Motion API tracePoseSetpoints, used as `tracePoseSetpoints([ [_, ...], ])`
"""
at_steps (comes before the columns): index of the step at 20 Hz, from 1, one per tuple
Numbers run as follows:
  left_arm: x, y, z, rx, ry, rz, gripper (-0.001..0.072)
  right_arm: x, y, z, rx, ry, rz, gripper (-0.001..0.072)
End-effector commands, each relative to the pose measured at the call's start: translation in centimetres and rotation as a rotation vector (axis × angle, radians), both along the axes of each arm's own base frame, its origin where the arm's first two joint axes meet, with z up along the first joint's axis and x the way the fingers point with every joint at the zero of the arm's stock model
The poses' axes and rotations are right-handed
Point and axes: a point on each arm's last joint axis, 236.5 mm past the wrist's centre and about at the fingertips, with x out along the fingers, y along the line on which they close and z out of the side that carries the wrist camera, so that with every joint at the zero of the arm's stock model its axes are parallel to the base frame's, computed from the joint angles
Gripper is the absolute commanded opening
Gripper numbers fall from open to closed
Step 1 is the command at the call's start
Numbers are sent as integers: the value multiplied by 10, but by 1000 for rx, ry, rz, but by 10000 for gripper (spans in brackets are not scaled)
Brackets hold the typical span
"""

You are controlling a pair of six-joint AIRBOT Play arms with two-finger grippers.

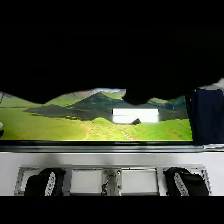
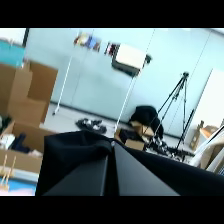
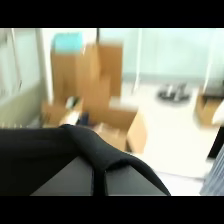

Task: Fold the clothes and pants, and hang the long-sleeved shirts on hangers.

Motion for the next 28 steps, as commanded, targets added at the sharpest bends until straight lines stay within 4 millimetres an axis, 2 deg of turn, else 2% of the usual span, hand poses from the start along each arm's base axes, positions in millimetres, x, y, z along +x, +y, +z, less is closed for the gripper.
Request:
tracePoseSetpoints([
  [1, -38, -9, 16, 18, -75, -3, 6, -32, -4, 5, 29, -7, -36, 14],
  [2, -31, -9, 11, 18, -47, -7, 6, -24, -7, -8, 38, 55, -41, 14],
  [4, 5, -6, -16, 13, 84, -23, 6, -2, -5, -44, 57, 218, -20, 14],
  [6, 55, -2, -64, 2, 290, -51, 6, 27, -2, -90, 78, 419, 10, 14],
  [8, 109, 3, -129, -18, 538, -87, 6, 59, -2, -146, 74, 646, 34, 14],
  [10, 158, 4, -202, -40, 789, -141, 6, 95, -4, -206, 73, 871, 60, 14],
  [13, 225, -9, -324, -56, 1115, -236, 7, 147, -7, -296, 92, 1147, 89, 14],
  [15, 262, -23, -401, -70, 1256, -273, 6, 179, -6, -361, 107, 1301, 106, 14],
  [17, 298, -28, -460, -94, 1299, -262, 7, 214, -9, -424, 130, 1393, 101, 14],
  [18, 312, -30, -481, -105, 1303, -252, 6, 230, -12, -449, 141, 1414, 91, 13],
  [20, 337, -31, -505, -106, 1304, -246, 6, 260, -18, -486, 159, 1429, 71, 14],
  [22, 357, -30, -509, -106, 1287, -244, 7, 283, -22, -501, 171, 1405, 51, 14],
  [25, 375, -25, -502, -100, 1268, -246, 6, 304, -33, -495, 191, 1322, 10, 14],
  [28, 372, -16, -497, -108, 1273, -237, 6, 295, -51, -490, 129, 1332, -34, 13],
])
